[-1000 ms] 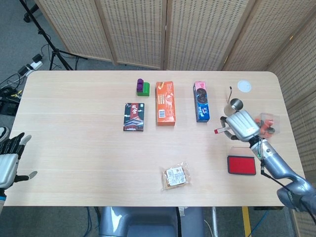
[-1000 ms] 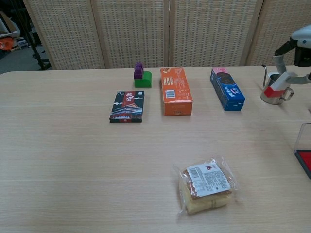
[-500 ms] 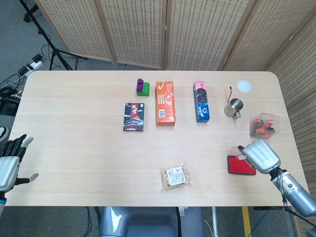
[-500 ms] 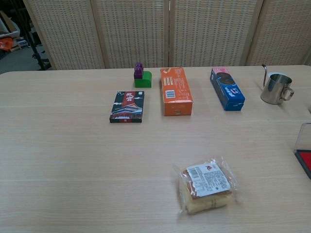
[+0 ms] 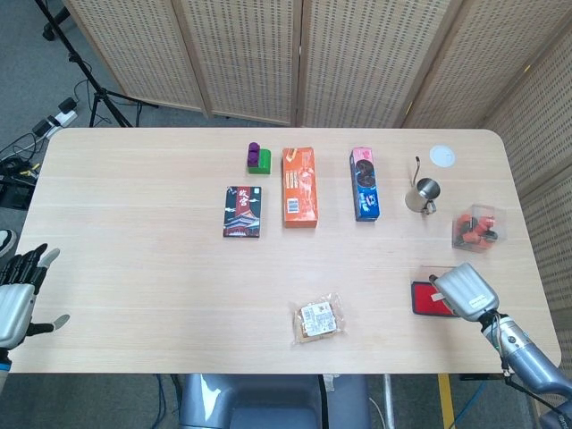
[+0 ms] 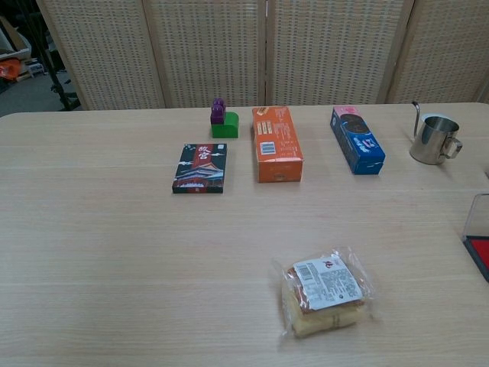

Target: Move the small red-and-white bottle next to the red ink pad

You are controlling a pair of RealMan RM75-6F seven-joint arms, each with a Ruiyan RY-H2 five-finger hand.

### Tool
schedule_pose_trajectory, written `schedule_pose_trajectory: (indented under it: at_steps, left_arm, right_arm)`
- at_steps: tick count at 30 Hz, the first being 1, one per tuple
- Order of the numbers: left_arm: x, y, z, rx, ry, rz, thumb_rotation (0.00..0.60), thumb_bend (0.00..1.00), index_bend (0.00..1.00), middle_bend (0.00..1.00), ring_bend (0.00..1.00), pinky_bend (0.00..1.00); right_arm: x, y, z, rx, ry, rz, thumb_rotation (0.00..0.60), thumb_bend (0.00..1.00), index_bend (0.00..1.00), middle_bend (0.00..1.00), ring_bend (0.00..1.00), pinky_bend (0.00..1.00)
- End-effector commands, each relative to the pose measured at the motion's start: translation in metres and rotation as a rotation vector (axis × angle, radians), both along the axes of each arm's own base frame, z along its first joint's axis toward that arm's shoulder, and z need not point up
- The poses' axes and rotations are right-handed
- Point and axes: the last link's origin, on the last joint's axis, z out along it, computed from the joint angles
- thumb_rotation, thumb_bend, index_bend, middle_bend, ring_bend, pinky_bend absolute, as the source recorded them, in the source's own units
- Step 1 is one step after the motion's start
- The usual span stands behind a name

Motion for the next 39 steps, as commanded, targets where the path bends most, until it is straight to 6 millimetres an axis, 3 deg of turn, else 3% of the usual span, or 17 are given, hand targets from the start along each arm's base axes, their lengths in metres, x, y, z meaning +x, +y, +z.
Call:
schedule_pose_trajectory:
  at_steps: [1,12,39]
  left_arm:
    - [0.000,0.000,0.000,0.001,0.000,0.000,0.600,0.00,0.00,0.00,0.00,0.00]
    - [-0.001,0.001,0.000,0.001,0.003,0.003,0.600,0.00,0.00,0.00,0.00,0.00]
    - [-0.001,-0.001,0.000,0.004,0.000,0.003,0.600,0.00,0.00,0.00,0.00,0.00]
  right_arm:
    - [-0.006,-0.002,-0.007,0.004,0.003,-0.022,0.600,0.60,0.59,1.00,1.00,1.00]
    - [-0.019,-0.004,-0.019,0.005,0.016,-0.045,0.600,0.62,0.59,1.00,1.00,1.00]
    - [-0.030,-0.003,-0.035,0.025,0.026,-0.066,0.600,0.62,0.59,1.00,1.00,1.00]
